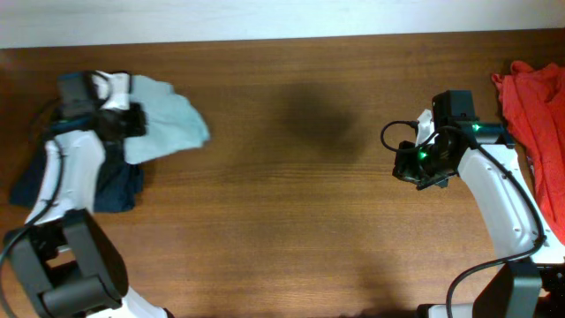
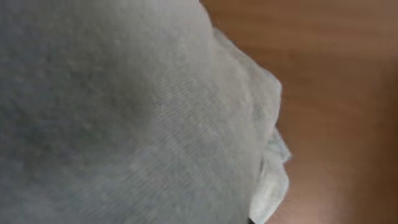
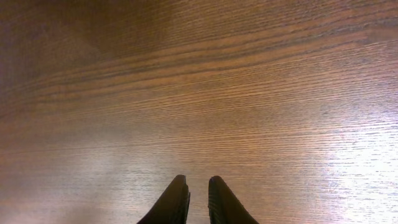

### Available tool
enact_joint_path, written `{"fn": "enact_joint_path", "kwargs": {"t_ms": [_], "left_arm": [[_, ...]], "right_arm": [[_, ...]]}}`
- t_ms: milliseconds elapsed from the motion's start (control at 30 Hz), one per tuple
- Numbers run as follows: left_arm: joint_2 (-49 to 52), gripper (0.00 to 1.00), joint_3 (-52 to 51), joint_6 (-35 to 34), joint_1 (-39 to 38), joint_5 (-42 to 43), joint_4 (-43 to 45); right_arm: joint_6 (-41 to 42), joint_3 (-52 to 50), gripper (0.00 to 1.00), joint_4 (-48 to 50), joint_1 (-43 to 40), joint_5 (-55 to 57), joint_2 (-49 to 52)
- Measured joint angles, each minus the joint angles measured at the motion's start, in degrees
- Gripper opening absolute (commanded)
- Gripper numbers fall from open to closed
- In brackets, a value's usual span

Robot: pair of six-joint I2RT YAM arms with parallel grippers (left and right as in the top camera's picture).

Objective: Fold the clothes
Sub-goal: 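Carry the blue bundle left with the left gripper onto the navy garment, then release the blue bundle on the navy pile and raise the left gripper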

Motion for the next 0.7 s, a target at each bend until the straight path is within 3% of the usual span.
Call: {"fn": "enact_joint_path", "kwargs": {"t_ms": [300,367,400,433,467,700], "left_arm": [[-0.02,0.02,1.11,-0.02,13.94,0.04,-3.87],[-0.02,0.13,1.11,-0.04,15.82,-0.13,-5.27],[-0.02,0.22,1.11,-0.02,16.57,-0.9,-5.88],[-0.02,0.42,1.11,0.2,17.0,-2.27,-6.29],[-0.02,0.5,1.11,0.04,17.22,-3.3,-6.43],[-0.02,0.75,1.11,-1.84,17.31,-9.6,-7.28]], "right_arm": [[0.02,0.0,0.17,0.02,0.0,0.0,0.0],[0.0,0.0,0.17,0.0,0.0,-0.02,0.0],[0.02,0.0,0.18,-0.07,0.0,0.0,0.0],[0.0,0.0,0.18,-0.42,0.0,0.0,0.0],[0.02,0.0,0.18,-0.59,0.0,-0.02,0.0],[0.0,-0.02,0.17,-2.01,0.0,0.0,0.0]]}}
